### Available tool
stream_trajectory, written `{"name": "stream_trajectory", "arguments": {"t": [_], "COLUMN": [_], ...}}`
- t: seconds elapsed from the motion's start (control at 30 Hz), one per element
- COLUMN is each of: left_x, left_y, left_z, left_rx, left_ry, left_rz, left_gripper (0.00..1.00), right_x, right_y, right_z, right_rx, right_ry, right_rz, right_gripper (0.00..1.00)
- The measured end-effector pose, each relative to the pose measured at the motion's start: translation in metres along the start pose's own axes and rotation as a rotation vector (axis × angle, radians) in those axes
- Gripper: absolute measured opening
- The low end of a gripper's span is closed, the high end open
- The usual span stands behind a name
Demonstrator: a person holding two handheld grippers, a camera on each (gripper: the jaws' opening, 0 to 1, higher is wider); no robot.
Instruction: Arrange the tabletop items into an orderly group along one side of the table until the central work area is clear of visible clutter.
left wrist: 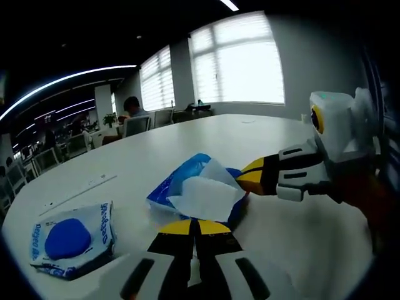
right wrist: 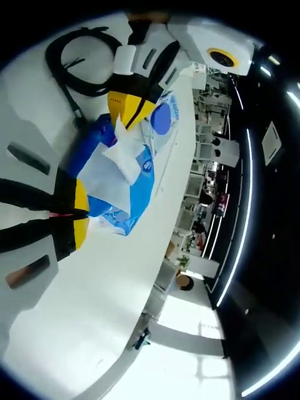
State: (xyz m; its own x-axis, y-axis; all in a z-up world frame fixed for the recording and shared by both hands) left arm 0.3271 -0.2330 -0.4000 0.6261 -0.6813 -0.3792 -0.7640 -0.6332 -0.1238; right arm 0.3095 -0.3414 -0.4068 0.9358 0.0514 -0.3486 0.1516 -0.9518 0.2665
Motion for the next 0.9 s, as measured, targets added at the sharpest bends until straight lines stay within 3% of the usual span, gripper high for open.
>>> {"name": "stream_trajectory", "arguments": {"t": [0.43,0.9], "left_x": [-0.002,-0.014], "left_y": [-0.004,-0.017], "left_z": [0.001,0.002], "left_rx": [-0.046,-0.006], "left_ry": [0.008,0.014], "left_rz": [0.005,-0.051], "left_gripper": [0.01,0.19], "right_x": [-0.001,-0.011], "right_y": [0.001,0.008], "right_z": [0.002,0.002], "right_rx": [0.020,0.030], "right_ry": [-0.003,-0.006], "right_rz": [0.001,0.024], "right_gripper": [0.01,0.18]}}
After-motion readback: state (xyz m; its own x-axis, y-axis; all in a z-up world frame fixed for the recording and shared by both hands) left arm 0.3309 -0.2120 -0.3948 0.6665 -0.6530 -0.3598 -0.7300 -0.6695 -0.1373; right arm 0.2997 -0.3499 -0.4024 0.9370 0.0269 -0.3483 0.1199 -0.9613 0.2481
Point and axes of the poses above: the point that each gripper's makers call its tool centre point, and the gripper's own axes: x roughly forward along the fingers, y roughly to its right, z roughly out of its underside, the point moved 2 cm from there along -x, roughly backward along the fingers, and after that the axes turned 2 degrees about -z, right-handed, at the moved point
